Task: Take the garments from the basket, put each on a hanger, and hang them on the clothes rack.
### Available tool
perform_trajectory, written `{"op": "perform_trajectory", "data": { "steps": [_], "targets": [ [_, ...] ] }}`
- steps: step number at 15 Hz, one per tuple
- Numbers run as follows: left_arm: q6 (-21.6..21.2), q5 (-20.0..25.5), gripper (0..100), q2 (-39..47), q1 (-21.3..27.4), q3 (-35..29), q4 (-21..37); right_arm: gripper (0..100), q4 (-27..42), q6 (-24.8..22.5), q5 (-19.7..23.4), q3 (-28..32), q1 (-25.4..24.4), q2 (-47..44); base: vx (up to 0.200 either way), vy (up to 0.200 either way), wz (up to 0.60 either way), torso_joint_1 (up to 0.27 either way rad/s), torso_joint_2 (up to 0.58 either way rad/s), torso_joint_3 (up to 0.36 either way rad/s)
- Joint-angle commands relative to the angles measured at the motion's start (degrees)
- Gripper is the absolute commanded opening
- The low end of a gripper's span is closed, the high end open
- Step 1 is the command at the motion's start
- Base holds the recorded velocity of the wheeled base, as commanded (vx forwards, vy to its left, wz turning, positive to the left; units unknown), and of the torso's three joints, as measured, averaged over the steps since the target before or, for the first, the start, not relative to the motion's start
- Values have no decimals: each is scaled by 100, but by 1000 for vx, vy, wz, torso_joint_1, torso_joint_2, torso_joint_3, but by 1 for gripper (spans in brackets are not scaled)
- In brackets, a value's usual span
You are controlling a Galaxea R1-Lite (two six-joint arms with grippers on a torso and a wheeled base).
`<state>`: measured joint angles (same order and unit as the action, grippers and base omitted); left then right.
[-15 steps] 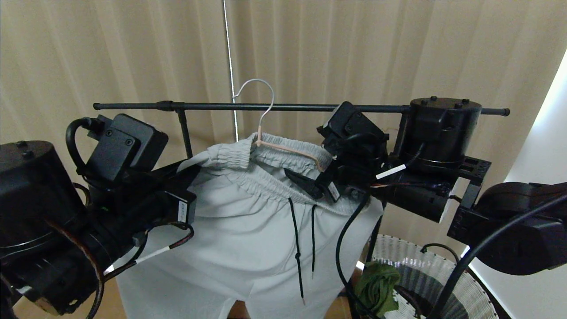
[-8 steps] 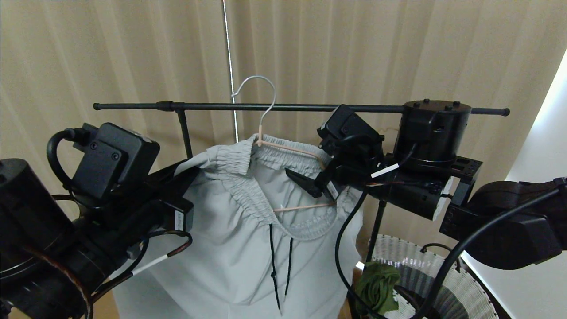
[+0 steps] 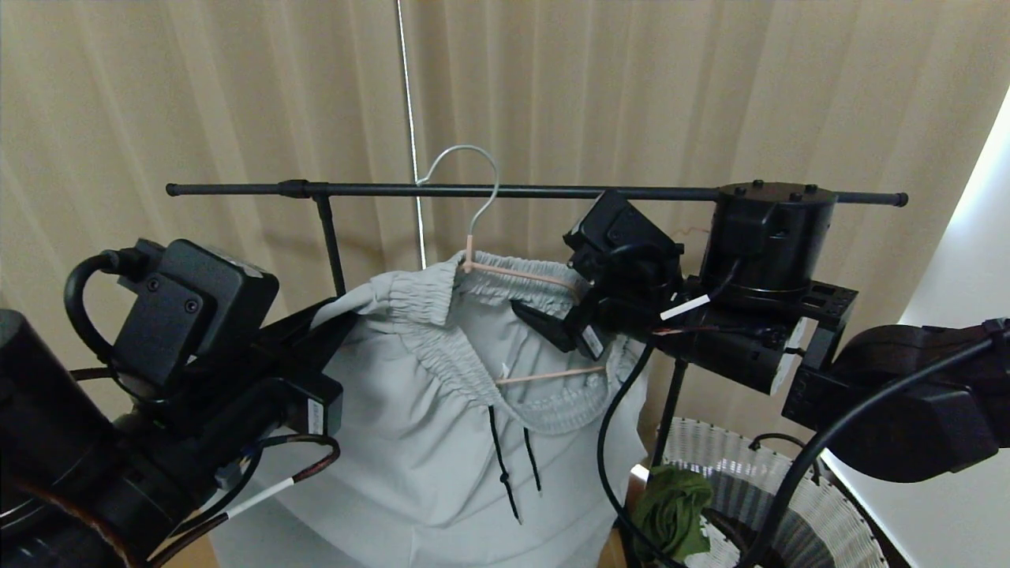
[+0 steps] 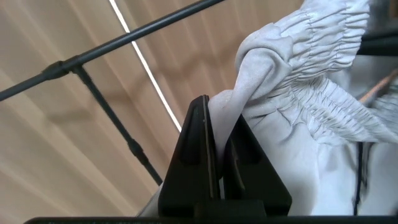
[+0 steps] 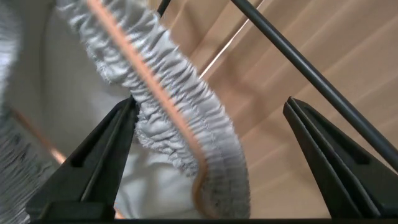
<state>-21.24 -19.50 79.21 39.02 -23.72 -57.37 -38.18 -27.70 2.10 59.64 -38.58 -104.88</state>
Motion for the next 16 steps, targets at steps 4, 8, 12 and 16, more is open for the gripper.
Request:
{"op": "perform_trajectory", "data": {
  "steps": [4,8,12,16],
  "targets": [
    [-21,-1,0,-82,27,-10,-2,0,-14,1,1,-66,9,20,0,0,0,0,0,0],
    [-12,-1,0,-73,-9,-18,-2,0,-14,10,1,-75,9,46,0,0,0,0,0,0],
    [-12,-9,0,-82,-123,26,-2,0,-23,10,-34,-110,9,99,0,0,0,0,0,0],
    [5,-1,100,-73,-123,17,-2,0,-14,1,-95,-110,9,134,0,0,0,0,0,0]
  ]
}}
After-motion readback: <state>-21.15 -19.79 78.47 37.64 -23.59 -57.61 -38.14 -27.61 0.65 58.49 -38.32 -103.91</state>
